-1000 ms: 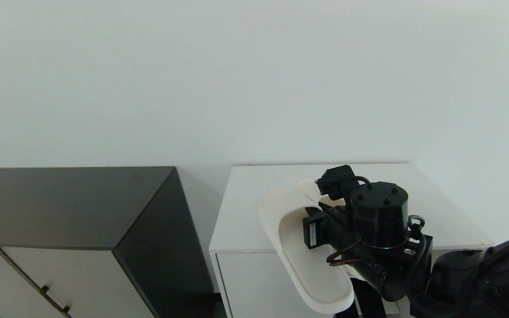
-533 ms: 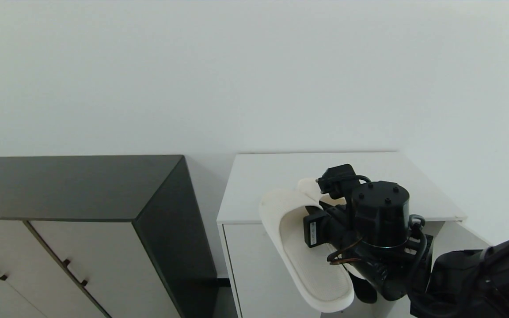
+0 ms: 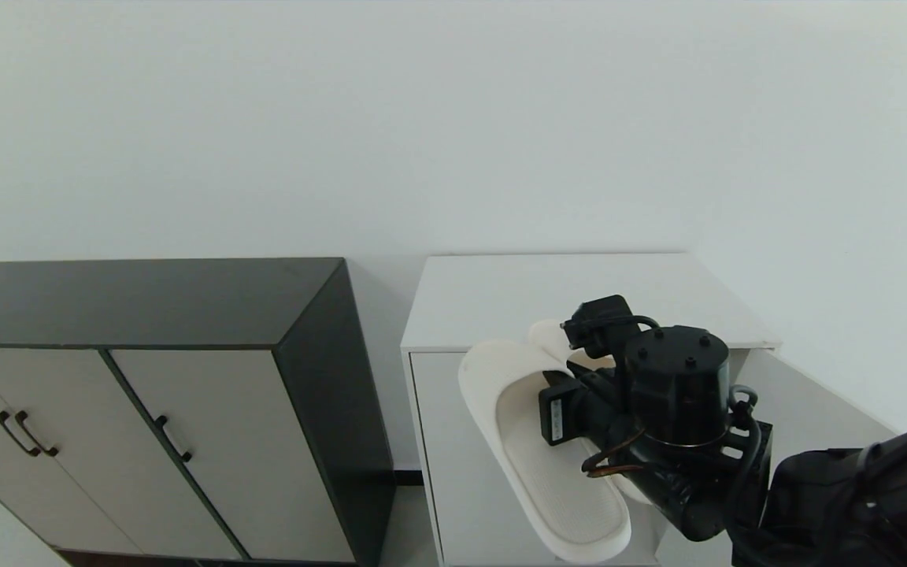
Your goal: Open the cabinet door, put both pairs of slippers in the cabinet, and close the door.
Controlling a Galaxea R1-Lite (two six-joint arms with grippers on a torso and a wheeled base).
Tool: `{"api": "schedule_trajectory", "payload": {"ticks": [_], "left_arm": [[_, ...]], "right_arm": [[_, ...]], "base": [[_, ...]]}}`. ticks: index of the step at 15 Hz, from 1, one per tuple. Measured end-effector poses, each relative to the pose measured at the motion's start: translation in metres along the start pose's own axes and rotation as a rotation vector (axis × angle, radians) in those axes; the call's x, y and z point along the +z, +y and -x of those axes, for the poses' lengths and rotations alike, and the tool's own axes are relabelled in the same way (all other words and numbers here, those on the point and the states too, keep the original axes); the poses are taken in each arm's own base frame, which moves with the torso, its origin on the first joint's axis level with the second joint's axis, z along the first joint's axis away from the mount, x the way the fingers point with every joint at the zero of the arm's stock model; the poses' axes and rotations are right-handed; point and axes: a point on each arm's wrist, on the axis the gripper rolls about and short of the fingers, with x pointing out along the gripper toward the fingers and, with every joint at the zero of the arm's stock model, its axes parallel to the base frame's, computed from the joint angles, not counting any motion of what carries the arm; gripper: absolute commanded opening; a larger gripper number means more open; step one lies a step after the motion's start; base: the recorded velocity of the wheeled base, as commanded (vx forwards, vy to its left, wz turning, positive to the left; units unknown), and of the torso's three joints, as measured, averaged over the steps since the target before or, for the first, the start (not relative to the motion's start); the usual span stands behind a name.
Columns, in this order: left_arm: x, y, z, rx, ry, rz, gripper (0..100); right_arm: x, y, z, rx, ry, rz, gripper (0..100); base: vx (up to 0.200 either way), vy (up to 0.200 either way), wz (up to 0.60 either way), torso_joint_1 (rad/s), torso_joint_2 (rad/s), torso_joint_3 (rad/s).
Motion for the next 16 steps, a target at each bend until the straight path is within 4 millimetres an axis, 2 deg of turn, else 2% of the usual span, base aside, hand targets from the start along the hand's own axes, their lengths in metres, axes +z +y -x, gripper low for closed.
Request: {"api": "schedule_trajectory", "payload": {"ticks": [16], "left_arm": [[0.0000,0.0000,0.0000,0.001,0.000,-0.001,0]], "right_arm": [[-0.0025,-0.0012,0.0010,-0.003,-0.003,0.004,0]], "base": [[0.000,0.000,0.00,0.000,0.00,0.000]]}}
